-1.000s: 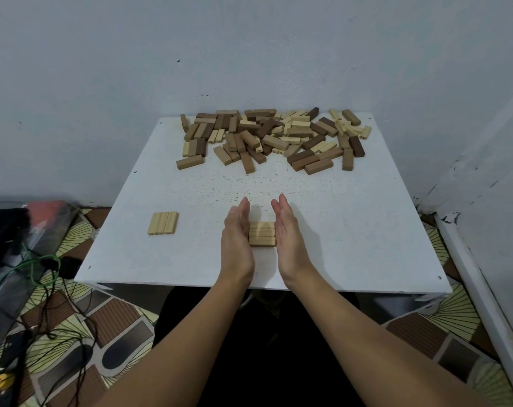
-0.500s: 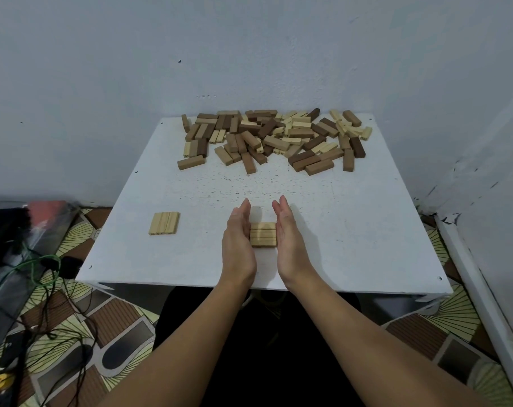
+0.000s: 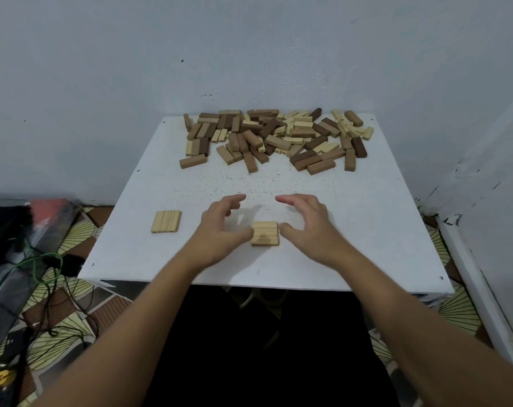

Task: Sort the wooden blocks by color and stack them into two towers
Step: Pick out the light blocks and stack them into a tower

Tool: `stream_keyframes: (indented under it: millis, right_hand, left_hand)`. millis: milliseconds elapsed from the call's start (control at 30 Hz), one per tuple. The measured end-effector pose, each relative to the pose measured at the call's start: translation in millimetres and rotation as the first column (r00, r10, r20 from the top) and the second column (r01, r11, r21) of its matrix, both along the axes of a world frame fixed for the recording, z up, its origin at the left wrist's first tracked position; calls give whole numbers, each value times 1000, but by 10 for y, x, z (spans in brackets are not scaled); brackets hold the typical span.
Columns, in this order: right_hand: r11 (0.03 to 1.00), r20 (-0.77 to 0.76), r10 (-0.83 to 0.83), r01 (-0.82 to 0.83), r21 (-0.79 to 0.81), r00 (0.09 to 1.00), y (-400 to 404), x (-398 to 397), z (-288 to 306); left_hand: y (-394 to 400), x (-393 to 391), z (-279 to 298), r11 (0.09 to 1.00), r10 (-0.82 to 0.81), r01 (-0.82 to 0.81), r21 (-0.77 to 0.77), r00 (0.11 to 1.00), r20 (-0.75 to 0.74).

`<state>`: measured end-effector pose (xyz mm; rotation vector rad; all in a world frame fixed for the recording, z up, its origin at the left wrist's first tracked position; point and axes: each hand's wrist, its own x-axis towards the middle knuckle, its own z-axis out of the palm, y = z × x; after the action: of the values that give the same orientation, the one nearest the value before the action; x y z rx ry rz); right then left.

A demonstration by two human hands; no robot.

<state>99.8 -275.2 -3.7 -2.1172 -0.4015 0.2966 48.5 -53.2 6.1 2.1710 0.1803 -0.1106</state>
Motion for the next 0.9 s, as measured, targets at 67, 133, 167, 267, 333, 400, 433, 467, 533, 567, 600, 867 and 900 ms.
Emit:
stream_keyframes:
  millis: [67,133,167,267,333,400,433,467,533,567,600,867,900]
  right_hand:
    - [977,-81,121,-133,-169,989,-134,96,54]
    - [946,-122,182,-207,-250,976,-186,153,78]
    - [941,-124,190,-217,-261,974,-185,169,80]
    - [941,-111,181,-205,-271,977,-144,187,33]
    - [939,-92,178,-197,-283,980,-130,186,0]
    - [939,-79,178,-193,-284,981,-128,185,-23]
    - [939,-76,177,-191,-284,981,-128,186,-31]
    - [939,-72,175,-189,-286,982,-126,187,-39]
    - [939,-62,173,-184,-291,983,-116,187,-51]
    - [939,-56,172,-181,-291,983,-110,186,-55]
    - [940,-50,170,-178,-290,984,-105,185,-60]
    - [950,-17,158,-156,-270,987,-96,185,-103]
    - [950,-16,158,-156,-269,987,-94,187,-102]
  left_hand:
    - [178,53,67,981,-141,157,111,980,-138]
    - [247,122,91,959,-188,222,177,963,-191]
    - [257,156,92,950,-200,239,203,960,-198]
    - [242,228,57,921,-235,281,270,953,-192]
    - [239,251,30,918,-239,283,278,954,-181]
    - [244,260,14,916,-242,283,284,955,-169]
    - [245,263,8,917,-242,281,284,956,-166]
    - [247,265,0,918,-241,279,282,957,-163]
    - [256,275,-16,920,-242,276,278,959,-150]
    - [260,280,-27,919,-247,278,280,959,-141]
    - [264,284,-37,917,-254,282,283,958,-132]
    - [243,290,-41,920,-248,281,272,957,-149]
    - [238,291,-35,921,-246,281,270,956,-157]
